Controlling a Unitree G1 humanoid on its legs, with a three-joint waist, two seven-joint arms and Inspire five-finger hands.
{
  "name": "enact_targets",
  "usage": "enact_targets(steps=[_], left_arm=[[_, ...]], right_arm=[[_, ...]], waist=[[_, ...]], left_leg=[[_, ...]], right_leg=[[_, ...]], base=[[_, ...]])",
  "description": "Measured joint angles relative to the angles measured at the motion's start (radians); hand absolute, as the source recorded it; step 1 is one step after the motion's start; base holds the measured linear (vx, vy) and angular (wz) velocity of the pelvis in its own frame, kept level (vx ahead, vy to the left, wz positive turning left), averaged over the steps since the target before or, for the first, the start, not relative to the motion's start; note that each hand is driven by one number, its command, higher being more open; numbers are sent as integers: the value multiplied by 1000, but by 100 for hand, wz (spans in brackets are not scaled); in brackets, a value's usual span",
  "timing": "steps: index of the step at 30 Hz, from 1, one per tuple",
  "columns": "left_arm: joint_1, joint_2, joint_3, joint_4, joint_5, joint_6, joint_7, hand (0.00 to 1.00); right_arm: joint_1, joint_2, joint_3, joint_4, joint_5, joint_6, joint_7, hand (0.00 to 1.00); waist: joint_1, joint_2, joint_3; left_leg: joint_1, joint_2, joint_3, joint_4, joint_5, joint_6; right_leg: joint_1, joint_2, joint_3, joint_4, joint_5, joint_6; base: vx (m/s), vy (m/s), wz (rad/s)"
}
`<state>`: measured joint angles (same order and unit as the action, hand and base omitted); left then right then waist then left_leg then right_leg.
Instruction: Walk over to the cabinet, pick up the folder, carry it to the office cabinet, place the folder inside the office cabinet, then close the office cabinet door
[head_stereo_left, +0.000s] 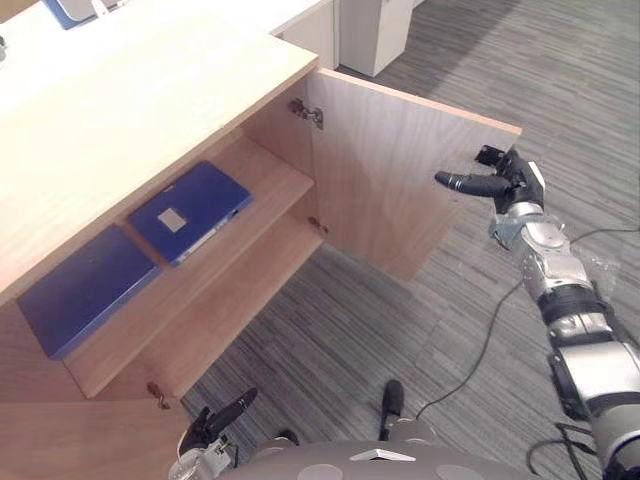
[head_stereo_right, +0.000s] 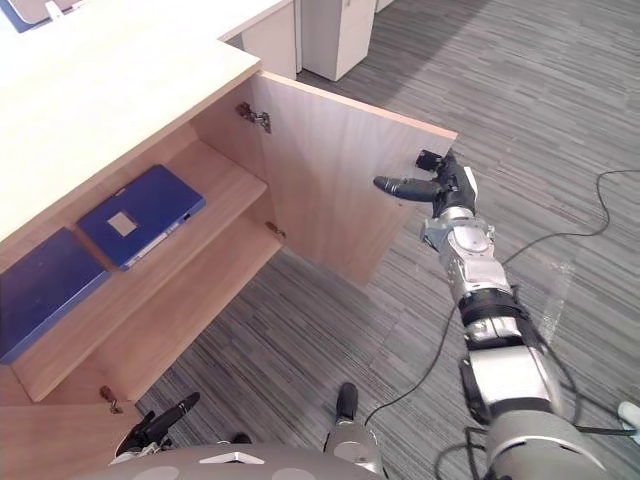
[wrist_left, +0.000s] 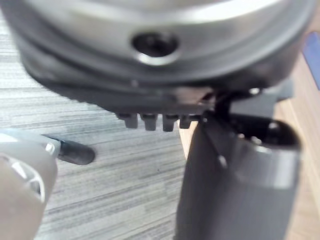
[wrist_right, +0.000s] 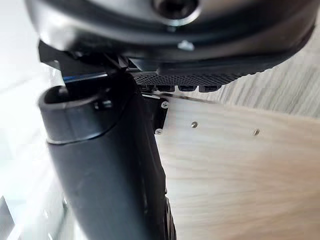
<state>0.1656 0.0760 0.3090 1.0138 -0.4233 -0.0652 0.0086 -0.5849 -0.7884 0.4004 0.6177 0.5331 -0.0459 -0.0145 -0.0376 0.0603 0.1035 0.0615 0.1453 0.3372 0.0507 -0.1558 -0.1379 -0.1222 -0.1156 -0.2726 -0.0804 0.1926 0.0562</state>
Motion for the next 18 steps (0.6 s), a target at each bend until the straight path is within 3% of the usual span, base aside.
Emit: enact_targets(steps=[1, 3, 7, 9, 13, 15, 16, 18], left_arm=[[0, 0, 0, 4, 2, 0, -2, 100], [-16, 3, 0, 25, 4, 0, -17, 100], [-101, 10, -35, 43, 16, -1, -61, 100], [-153, 6, -58, 45, 42, -2, -83, 100], [-154, 21, -58, 51, 46, -1, -80, 100], [-156, 49, -58, 56, 55, -1, -79, 100], [-156, 69, -58, 57, 55, -1, -79, 100], [-156, 79, -58, 57, 55, -1, -79, 100]], right_arm=[[19, -63, 68, -53, -4, 0, 29, 100], [58, -304, 327, -247, -62, 6, 206, 100], [177, -446, 478, -528, -129, 34, 508, 100], [346, -407, 543, -660, -145, 37, 684, 100], [454, -343, 576, -707, -212, 37, 771, 100], [459, -344, 545, -706, -242, 38, 771, 100], [468, -346, 517, -706, -269, 38, 769, 100], [475, -348, 500, -707, -286, 38, 767, 100]], waist=[[-3, 0, 0], [-12, 0, -1], [2, -8, -5], [41, -11, -6], [33, -18, -7], [37, -45, -17], [52, -73, -34], [66, -93, -48]], left_leg=[[-3, 5, 4, 11, -9, -2], [-5, 32, 16, 45, -30, -9], [-16, 57, 8, 65, -33, -16], [-21, 59, 5, 66, -30, -17], [-23, 39, 8, 66, -28, -9], [-23, 35, 12, 70, -30, -6], [-25, 36, 10, 73, -30, -5], [-29, 37, 8, 77, -30, -5]], right_leg=[[-1, 3, 6, 0, 0, 0], [-1, 26, 25, 0, 0, 0], [-1, 54, 26, 0, -1, -6], [-6, 62, 25, 0, -3, -12], [-10, 45, 32, 0, 1, -15], [-10, 40, 37, 0, 4, -16], [-10, 40, 37, 0, 5, -17], [-10, 40, 35, 0, 5, -17]], base=[[-6, -20, -38], [16, -50, -32], [-1, -63, -2], [-7, -51, 4], [-15, 38, -2], [-46, 45, -4], [-45, 11, 2], [-26, 0, 8]])
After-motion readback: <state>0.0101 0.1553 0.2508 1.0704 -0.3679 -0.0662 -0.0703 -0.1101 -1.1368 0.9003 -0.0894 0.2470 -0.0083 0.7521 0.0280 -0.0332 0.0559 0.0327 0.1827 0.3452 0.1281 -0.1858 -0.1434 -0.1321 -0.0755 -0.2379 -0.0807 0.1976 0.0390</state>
